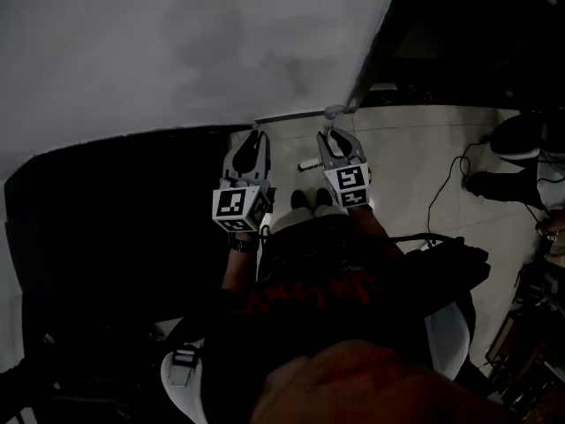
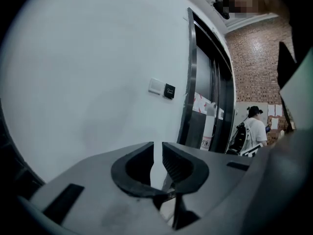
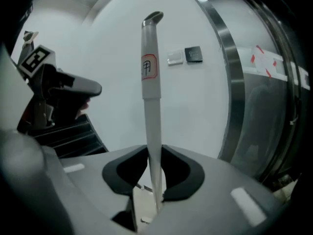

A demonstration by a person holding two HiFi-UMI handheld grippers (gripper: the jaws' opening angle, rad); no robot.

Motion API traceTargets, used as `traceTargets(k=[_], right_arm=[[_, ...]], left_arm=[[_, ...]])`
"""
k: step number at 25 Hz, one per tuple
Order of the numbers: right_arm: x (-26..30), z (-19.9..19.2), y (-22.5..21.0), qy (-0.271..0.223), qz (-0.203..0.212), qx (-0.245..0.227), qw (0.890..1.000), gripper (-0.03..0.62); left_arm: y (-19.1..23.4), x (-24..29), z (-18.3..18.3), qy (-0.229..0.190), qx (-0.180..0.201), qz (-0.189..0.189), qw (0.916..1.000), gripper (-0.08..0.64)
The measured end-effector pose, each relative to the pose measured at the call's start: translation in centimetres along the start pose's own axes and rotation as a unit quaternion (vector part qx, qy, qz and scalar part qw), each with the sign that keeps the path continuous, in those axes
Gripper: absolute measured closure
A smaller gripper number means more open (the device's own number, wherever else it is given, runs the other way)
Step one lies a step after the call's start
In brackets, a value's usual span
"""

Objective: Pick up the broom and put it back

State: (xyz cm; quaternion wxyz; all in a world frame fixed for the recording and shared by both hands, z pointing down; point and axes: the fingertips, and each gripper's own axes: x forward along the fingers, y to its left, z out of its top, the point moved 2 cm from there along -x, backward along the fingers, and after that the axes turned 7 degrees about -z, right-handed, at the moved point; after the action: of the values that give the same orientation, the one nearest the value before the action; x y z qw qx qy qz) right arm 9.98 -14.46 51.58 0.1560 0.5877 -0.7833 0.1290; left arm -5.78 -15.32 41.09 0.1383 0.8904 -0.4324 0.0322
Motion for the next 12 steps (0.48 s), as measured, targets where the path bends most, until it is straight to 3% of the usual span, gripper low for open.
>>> traceTargets(k=[6,12], right_arm=[[6.0,-11.2,-1.4,0.085,-0.014,-0.001,0.996,0.508],[11.4,-22.4,-1.1,0.206,0.001,-0.027,0.978,0.508]], left_arm=[[1.3,-0.1,-2.8,0.028,-0.004,0.035,0.999,0.5],[3.4,-2.2,-4.8,0.053,-0.021,0.088,0.9945,0.5]])
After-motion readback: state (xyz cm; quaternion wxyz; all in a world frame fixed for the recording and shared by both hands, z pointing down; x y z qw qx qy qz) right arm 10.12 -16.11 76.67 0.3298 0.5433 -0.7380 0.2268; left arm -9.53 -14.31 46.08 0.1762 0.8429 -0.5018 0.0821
